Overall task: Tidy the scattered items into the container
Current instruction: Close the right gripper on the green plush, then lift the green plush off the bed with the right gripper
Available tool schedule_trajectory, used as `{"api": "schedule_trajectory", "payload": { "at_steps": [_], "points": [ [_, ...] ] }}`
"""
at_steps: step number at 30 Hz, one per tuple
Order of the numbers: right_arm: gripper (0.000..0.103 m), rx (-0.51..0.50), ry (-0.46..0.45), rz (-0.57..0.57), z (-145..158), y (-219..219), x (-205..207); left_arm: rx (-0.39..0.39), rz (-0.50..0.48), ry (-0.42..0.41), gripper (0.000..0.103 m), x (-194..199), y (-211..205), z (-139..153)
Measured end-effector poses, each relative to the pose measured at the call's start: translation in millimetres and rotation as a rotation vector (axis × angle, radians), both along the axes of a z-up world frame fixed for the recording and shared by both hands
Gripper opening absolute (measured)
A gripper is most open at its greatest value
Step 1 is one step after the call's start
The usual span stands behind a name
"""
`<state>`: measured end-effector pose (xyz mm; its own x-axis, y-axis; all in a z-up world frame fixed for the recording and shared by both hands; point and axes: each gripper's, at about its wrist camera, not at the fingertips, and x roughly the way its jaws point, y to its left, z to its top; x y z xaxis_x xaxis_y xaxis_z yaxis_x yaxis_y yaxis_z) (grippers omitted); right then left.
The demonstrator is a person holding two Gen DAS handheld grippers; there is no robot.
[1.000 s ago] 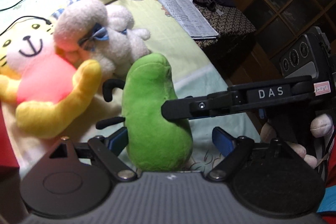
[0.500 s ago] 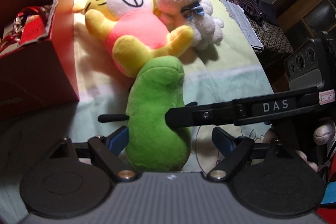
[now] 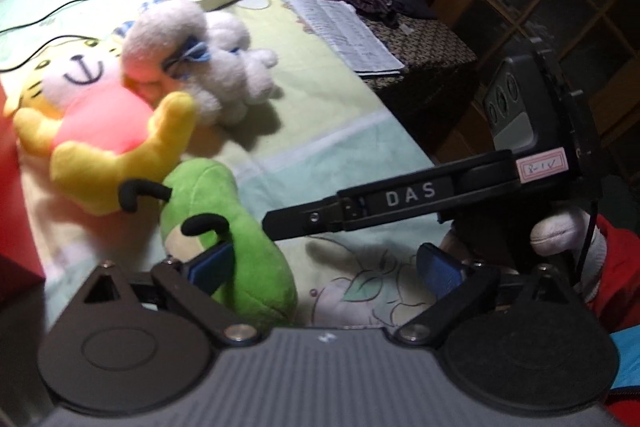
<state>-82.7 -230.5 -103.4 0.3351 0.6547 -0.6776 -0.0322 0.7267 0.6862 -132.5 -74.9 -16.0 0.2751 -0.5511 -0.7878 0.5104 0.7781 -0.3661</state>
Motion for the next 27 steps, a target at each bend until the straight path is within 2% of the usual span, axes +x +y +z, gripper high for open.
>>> {"api": "schedule_trajectory", "payload": {
  "at_steps": [3,6,11,14,17,19,23,25,27],
  "points": [
    [0.052,-0.007,-0.018,-0.04,2,-11,-5,-0.024,-0.069,0.014,0.094,-3,-17,-2],
    [0.052,0.002,-0.032,-0.076,6,-20,-9,-0.011,-0.097,0.005,0.087,-7,-24,1],
    [0.052,0.027,-0.047,-0.075,9,-22,-11,-0.045,-0.026,-0.042,0.088,-12,1,24],
    [0.052,0.028,-0.043,-0.062,7,-19,-11,-0.03,0.053,-0.062,0.093,-14,25,28],
    [0.052,0.039,-0.042,-0.064,7,-22,-11,-0.005,0.125,0.005,0.094,-8,44,11],
    [0.052,0.059,-0.046,-0.07,9,-25,-10,-0.031,0.144,0.066,0.094,-3,51,-3],
    [0.053,0.092,-0.047,-0.06,13,-25,-8,-0.024,0.164,0.117,0.094,7,44,-29],
    [0.053,0.08,-0.047,-0.035,14,-19,-7,-0.021,0.173,0.141,0.092,13,40,-38],
    [0.053,0.065,-0.044,-0.016,12,-12,-7,-0.029,0.17,0.139,0.084,15,36,-39]
  ]
}}
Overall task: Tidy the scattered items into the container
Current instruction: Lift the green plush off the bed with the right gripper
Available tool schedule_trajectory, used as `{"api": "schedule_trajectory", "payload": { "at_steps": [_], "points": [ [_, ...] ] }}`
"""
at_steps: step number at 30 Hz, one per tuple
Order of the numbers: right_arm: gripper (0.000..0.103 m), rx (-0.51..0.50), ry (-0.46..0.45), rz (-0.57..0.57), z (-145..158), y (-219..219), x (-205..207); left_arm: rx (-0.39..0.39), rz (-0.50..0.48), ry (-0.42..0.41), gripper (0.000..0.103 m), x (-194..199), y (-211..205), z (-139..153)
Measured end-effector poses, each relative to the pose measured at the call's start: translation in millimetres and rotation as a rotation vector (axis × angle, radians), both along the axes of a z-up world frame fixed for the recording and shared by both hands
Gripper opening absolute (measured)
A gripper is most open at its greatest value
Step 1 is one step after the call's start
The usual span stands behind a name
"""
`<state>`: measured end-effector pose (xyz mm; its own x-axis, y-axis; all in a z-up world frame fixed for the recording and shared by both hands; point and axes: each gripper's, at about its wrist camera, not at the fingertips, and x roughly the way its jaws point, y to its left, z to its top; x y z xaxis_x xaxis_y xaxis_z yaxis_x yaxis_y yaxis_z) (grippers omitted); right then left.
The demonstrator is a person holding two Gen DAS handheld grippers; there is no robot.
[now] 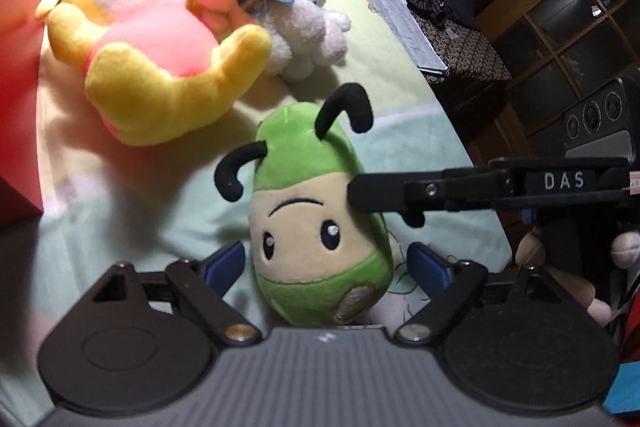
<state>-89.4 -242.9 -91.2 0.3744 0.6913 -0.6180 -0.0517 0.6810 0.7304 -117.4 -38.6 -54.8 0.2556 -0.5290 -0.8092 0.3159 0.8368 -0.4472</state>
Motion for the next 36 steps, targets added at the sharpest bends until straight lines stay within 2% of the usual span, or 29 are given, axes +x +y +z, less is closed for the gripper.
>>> {"api": "schedule_trajectory", "payload": {
  "at_steps": [4,7,11,14,22,25,27,30,34,36],
  "points": [
    [0.053,-0.002,0.019,0.017,-7,8,0,0.021,-0.02,-0.017,0.085,1,-7,1],
    [0.053,0.006,0.027,0.003,-8,6,0,0.009,-0.024,-0.018,0.085,1,-7,4],
    [0.049,0.006,0.054,0.02,-8,0,0,0.022,-0.023,-0.032,0.077,2,-9,7],
    [0.047,0.039,0.092,0.022,-9,-6,-1,0.045,-0.029,-0.065,0.076,-1,-12,15],
    [0.049,0.159,0.19,0.023,-16,-10,0,0.111,-0.087,-0.101,0.076,-3,-10,22],
    [0.05,0.158,0.233,0.052,-18,-9,1,0.153,-0.103,-0.146,0.084,-15,-2,28],
    [0.049,0.128,0.217,0.073,-11,-13,1,0.158,-0.098,-0.143,0.085,-18,8,32],
    [0.049,0.071,0.143,0.059,8,-26,6,0.133,-0.095,-0.116,0.082,-22,21,38],
    [0.049,-0.009,0.011,0.018,35,-35,28,0.048,-0.142,-0.049,0.079,-29,20,45],
    [0.049,-0.015,-0.039,0.025,42,-31,43,-0.01,-0.183,0.002,0.078,-31,13,45]
  ]
}}
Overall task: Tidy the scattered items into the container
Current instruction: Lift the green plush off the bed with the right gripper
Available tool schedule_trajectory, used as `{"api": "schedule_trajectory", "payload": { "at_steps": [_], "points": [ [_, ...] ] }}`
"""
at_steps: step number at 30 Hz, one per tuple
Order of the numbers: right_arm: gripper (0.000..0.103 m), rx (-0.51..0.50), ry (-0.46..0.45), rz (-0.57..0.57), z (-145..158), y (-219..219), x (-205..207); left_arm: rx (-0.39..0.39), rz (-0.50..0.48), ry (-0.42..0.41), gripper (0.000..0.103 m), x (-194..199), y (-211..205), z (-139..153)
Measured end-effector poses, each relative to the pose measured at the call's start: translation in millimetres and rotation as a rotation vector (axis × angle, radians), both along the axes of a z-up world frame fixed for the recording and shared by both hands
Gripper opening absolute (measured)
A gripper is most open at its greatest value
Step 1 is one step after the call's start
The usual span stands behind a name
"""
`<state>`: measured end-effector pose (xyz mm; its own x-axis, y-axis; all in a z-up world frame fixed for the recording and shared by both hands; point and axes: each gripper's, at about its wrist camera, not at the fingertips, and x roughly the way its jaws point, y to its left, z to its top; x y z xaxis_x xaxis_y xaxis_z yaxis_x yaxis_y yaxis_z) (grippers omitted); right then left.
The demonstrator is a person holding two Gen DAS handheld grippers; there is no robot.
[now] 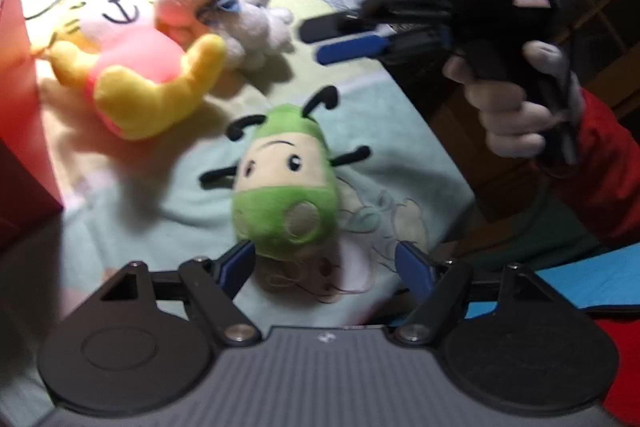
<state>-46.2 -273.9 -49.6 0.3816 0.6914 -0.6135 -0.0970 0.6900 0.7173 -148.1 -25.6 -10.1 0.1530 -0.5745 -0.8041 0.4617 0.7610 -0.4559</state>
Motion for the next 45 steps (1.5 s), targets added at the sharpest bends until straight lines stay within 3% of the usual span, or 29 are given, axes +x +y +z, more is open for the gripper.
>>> {"api": "schedule_trajectory", "payload": {
  "at_steps": [6,11,16,20,22,26,29,32,34,41,45],
  "points": [
    [0.047,-0.145,-0.017,0.216,-25,58,47,-0.122,-0.068,0.163,0.078,9,-31,-25],
    [0.04,-0.214,0.051,0.332,-49,79,54,-0.062,-0.031,0.195,0.073,17,-45,-44],
    [0.041,-0.285,0.044,0.365,-36,57,36,0.008,0.088,0.11,0.073,20,-16,-34],
    [0.041,-0.207,0.102,0.372,-28,32,18,0.022,0.164,0.058,0.08,28,6,-27],
    [0.042,-0.164,0.123,0.376,-29,27,5,0.008,0.16,0.08,0.08,31,7,-30],
    [0.042,-0.073,0.163,0.369,-38,33,-18,0.073,0.13,0.057,0.08,16,1,-31],
    [0.042,-0.084,0.138,0.35,-36,34,-26,0.082,0.15,0.073,0.08,7,14,-29],
    [0.042,-0.091,0.143,0.36,-34,27,-27,0.039,0.152,0.113,0.082,4,37,-25],
    [0.05,-0.14,0.132,0.383,-33,26,-27,0.027,0.14,0.127,0.082,-4,39,-24],
    [0.058,-0.131,0.078,0.495,-40,43,-14,-0.019,0.072,0.187,0.082,-12,5,-44],
    [0.065,-0.071,0.109,0.51,-52,47,-4,0.023,0.078,0.169,0.082,-5,-13,-53]
  ]
}}
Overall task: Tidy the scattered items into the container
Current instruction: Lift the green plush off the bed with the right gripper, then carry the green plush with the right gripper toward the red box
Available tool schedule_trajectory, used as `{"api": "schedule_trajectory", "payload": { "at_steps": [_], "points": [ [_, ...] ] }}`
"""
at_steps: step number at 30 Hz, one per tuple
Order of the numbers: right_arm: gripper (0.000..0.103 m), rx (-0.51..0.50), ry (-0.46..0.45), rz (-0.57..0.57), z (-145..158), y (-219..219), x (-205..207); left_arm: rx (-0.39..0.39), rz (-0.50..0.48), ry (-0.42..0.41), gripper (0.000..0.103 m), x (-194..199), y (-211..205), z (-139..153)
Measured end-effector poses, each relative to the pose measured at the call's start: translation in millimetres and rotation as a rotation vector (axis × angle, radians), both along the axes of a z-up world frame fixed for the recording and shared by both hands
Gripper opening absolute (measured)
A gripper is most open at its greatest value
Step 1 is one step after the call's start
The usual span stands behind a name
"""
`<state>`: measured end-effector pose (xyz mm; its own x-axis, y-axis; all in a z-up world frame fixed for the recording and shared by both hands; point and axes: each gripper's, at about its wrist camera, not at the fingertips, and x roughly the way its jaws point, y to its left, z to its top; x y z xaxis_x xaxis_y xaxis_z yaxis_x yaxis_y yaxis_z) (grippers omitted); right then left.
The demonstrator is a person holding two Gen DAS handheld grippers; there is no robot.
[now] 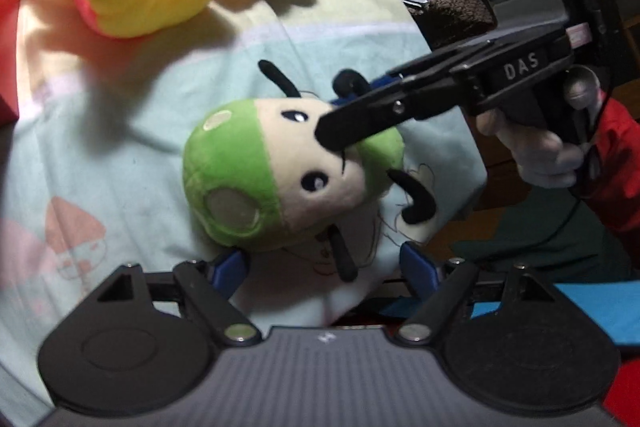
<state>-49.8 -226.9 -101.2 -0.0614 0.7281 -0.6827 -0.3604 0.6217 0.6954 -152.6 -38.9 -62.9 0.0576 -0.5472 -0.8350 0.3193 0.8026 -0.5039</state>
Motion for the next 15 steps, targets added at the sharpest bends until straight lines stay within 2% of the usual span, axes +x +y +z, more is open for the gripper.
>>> {"api": "schedule_trajectory", "payload": {
  "at_steps": [2,7,10,13,15],
  "points": [
    [0.066,0.009,0.04,-0.016,-5,-2,2,0.024,0.024,-0.033,0.079,0,1,2],
    [0.056,0.056,0.152,-0.015,-10,-12,-13,0.027,0.044,-0.091,0.078,6,8,15],
    [0.055,0.071,0.147,-0.048,-7,-14,-27,0.059,0.028,-0.124,0.078,7,2,17],
    [0.055,0.076,0.121,-0.095,-5,-17,-35,0.052,0.047,-0.103,0.078,12,4,12],
    [0.054,0.079,0.119,-0.134,-7,-19,-39,0.058,0.04,-0.119,0.078,11,3,16]
  ]
}}
